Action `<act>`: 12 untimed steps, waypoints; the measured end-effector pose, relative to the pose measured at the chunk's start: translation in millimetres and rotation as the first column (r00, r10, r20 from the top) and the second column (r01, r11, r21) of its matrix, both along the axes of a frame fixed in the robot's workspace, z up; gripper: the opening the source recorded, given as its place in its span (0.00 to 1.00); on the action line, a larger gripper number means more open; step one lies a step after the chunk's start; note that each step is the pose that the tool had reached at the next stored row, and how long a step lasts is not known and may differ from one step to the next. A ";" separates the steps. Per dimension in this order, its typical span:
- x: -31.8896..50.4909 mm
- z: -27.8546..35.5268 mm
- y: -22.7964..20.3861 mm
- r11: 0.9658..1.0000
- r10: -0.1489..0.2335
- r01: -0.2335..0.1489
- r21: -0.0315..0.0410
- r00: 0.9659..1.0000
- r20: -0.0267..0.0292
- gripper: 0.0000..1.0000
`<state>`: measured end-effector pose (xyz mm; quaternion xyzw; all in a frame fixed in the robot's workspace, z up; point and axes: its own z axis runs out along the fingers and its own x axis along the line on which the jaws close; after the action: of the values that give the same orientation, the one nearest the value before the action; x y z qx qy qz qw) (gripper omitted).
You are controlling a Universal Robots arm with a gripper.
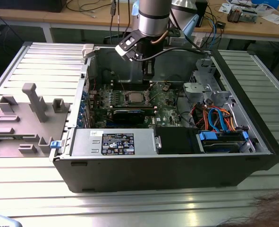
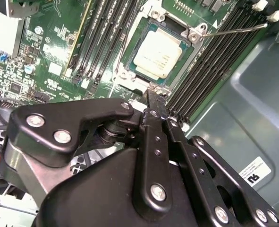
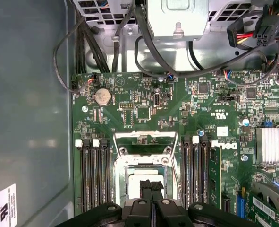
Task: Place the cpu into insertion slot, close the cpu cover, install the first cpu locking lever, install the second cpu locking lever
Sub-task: 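Close the cpu cover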
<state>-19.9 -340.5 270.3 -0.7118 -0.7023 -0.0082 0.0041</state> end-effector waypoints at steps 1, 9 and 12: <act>0.9 0.0 0.0 1.000 0.000 0.000 0.000 1.000 0.000 0.11; 8.0 0.0 0.0 1.000 0.000 0.000 0.000 1.000 0.000 0.11; 10.7 0.0 0.0 1.000 0.000 0.000 0.000 1.000 0.000 0.11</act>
<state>-9.3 -340.5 270.3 -0.7118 -0.7023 -0.0082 0.0041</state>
